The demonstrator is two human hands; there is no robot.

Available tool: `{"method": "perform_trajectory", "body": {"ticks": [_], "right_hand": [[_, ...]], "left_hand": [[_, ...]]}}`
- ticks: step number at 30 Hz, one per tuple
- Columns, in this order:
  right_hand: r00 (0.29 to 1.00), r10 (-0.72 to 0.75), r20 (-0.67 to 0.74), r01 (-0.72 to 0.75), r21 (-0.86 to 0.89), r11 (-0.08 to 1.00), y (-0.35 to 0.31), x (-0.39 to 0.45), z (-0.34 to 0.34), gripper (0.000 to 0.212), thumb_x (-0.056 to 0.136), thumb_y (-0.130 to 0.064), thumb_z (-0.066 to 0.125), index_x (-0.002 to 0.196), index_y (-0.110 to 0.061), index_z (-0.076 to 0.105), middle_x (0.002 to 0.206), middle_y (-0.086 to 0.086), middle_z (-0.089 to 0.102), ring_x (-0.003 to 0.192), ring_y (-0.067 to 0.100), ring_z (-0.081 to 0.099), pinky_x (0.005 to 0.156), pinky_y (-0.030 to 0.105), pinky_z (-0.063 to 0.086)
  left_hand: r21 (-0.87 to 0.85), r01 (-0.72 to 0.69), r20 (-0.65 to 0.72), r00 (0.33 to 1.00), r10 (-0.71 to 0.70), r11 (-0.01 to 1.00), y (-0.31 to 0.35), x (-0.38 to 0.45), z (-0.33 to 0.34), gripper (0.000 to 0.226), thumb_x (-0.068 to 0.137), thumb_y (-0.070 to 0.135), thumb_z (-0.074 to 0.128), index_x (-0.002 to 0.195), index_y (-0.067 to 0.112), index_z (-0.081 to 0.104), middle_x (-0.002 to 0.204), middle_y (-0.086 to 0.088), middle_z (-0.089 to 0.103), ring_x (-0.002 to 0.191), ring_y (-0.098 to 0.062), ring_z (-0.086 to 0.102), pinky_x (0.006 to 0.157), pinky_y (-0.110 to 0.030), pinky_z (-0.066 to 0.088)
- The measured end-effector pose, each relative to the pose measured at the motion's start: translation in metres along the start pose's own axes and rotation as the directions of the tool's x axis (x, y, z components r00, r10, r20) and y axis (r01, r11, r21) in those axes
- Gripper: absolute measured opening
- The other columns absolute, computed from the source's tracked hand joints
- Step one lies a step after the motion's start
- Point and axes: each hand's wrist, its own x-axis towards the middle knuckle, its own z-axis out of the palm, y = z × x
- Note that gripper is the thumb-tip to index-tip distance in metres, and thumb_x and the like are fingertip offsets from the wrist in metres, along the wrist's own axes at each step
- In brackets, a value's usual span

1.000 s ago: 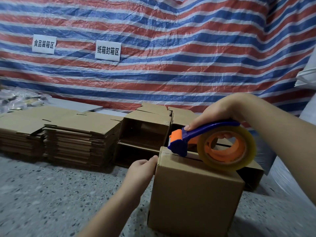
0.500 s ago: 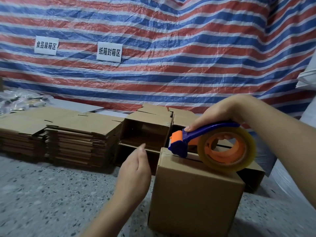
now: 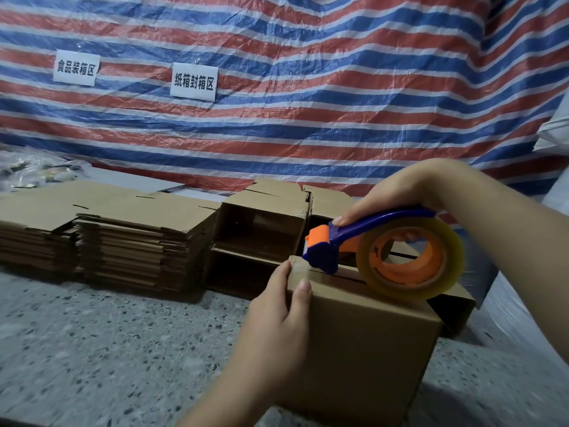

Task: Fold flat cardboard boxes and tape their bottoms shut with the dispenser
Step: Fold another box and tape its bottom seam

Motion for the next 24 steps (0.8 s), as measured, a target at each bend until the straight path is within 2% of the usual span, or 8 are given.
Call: {"method": "perform_trajectory", "body": {"ticks": [3,5,7,11,15,19,22,24], "right_hand": [[1.0,-0.001,0.002,0.001,0.004,1.0,0.001,0.003,-0.001,0.056,0.081,-0.063,0.067,0.106,-0.013,0.064,0.067,0.003,0.072,0.048,0.011,0.065,0.044,0.019,0.05],[1.0,0.0,0.005,0.0,-0.004,1.0,0.002,0.005,-0.002,0.058,0.078,-0.065,0.067,0.106,-0.013,0.065,0.068,0.003,0.073,0.05,0.011,0.066,0.046,0.019,0.051],[1.0,-0.002,0.01,0.002,-0.009,1.0,0.002,0.006,-0.003,0.061,0.075,-0.066,0.069,0.106,-0.013,0.065,0.07,0.003,0.073,0.051,0.011,0.066,0.047,0.02,0.052],[1.0,-0.008,0.019,0.008,-0.008,1.0,0.003,0.01,-0.005,0.06,0.074,-0.066,0.071,0.103,-0.013,0.068,0.073,0.003,0.074,0.053,0.011,0.067,0.048,0.02,0.053],[0.999,0.025,0.044,-0.023,-0.048,0.999,0.001,0.013,-0.01,0.063,0.075,-0.067,0.071,0.104,-0.012,0.07,0.074,0.005,0.073,0.054,0.013,0.067,0.048,0.022,0.053],[0.995,0.067,0.079,-0.059,-0.103,0.993,0.012,0.016,-0.02,0.074,0.058,-0.073,0.076,0.1,-0.012,0.072,0.077,0.006,0.075,0.059,0.015,0.07,0.051,0.024,0.054],[0.992,0.099,0.085,-0.09,-0.105,0.99,0.042,0.012,-0.03,0.096,0.036,-0.08,0.084,0.105,-0.014,0.074,0.087,0.008,0.077,0.068,0.018,0.073,0.058,0.027,0.057],[0.989,0.128,0.069,-0.122,-0.088,0.989,0.061,0.011,-0.032,0.109,0.028,-0.082,0.086,0.113,-0.016,0.071,0.092,0.009,0.078,0.074,0.019,0.075,0.062,0.028,0.058]], "left_hand": [[0.1,0.016,0.072,0.997,-0.023,0.995,0.003,0.008,-0.008,0.056,0.1,0.052,0.039,0.152,0.045,0.019,0.147,0.015,0.043,0.112,0.001,0.041,0.096,-0.025,0.039],[0.188,-0.062,0.133,0.99,0.037,0.98,0.007,0.015,-0.014,0.056,0.099,0.055,0.041,0.151,0.048,0.022,0.155,0.019,0.033,0.13,-0.001,0.038,0.109,-0.027,0.033],[0.262,-0.158,0.191,0.976,0.11,0.952,0.011,0.019,-0.017,0.054,0.095,0.062,0.042,0.147,0.048,0.032,0.159,0.022,0.022,0.142,0.002,0.026,0.113,-0.025,0.026],[0.479,-0.237,0.198,0.967,0.159,0.845,0.013,0.022,-0.022,0.064,0.087,0.077,0.035,0.143,0.046,0.039,0.154,0.024,0.034,0.131,0.004,0.04,0.107,-0.027,0.039],[0.679,-0.275,0.223,0.961,0.166,0.68,0.019,0.026,-0.026,0.076,0.084,0.083,0.018,0.145,0.043,0.039,0.151,0.022,0.04,0.134,0.002,0.038,0.118,-0.037,0.026],[0.725,-0.309,0.251,0.951,0.181,0.616,0.02,0.027,-0.03,0.081,0.082,0.084,0.013,0.148,0.041,0.035,0.154,0.023,0.034,0.14,0.002,0.031,0.12,-0.035,0.016],[0.751,-0.326,0.266,0.945,0.189,0.574,0.019,0.027,-0.031,0.083,0.082,0.084,0.011,0.149,0.041,0.034,0.155,0.023,0.032,0.143,0.001,0.028,0.12,-0.034,0.016],[0.774,-0.339,0.28,0.941,0.191,0.535,0.021,0.027,-0.031,0.084,0.081,0.085,0.008,0.148,0.041,0.034,0.155,0.023,0.033,0.144,-0.001,0.028,0.12,-0.035,0.018]]}}
